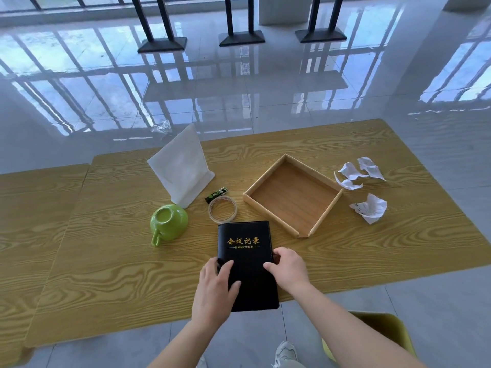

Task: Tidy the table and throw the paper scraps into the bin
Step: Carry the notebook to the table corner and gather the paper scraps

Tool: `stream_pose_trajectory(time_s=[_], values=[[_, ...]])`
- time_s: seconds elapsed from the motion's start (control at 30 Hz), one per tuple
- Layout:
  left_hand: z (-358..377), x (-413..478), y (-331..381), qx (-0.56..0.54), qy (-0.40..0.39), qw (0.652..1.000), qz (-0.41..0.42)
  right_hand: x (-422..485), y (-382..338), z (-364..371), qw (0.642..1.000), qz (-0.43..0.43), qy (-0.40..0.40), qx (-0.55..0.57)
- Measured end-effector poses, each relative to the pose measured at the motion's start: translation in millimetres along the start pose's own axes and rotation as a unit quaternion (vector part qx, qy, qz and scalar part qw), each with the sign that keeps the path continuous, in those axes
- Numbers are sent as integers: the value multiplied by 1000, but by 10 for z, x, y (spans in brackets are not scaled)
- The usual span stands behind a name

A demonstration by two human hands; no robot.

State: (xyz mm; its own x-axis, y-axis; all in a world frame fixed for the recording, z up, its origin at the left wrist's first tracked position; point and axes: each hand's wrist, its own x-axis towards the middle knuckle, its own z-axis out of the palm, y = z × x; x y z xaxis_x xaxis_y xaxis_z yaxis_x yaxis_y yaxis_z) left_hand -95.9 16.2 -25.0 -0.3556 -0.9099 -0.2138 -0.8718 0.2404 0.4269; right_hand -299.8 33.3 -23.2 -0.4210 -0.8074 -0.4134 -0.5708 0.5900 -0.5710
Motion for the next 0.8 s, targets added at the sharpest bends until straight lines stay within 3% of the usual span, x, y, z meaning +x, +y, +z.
stream_pose_trajectory(time_s=[0.2,0.6,0.8], values=[[-19,14,-46,-77,-22,996,-28,-2,-64,52,999,29,10,-16],[41,44,54,-100,12,992,-69,-42,-58,95,992,88,-14,89],[-2,31,9,-162,31,982,-88,-99,-105,111,988,86,-7,130]])
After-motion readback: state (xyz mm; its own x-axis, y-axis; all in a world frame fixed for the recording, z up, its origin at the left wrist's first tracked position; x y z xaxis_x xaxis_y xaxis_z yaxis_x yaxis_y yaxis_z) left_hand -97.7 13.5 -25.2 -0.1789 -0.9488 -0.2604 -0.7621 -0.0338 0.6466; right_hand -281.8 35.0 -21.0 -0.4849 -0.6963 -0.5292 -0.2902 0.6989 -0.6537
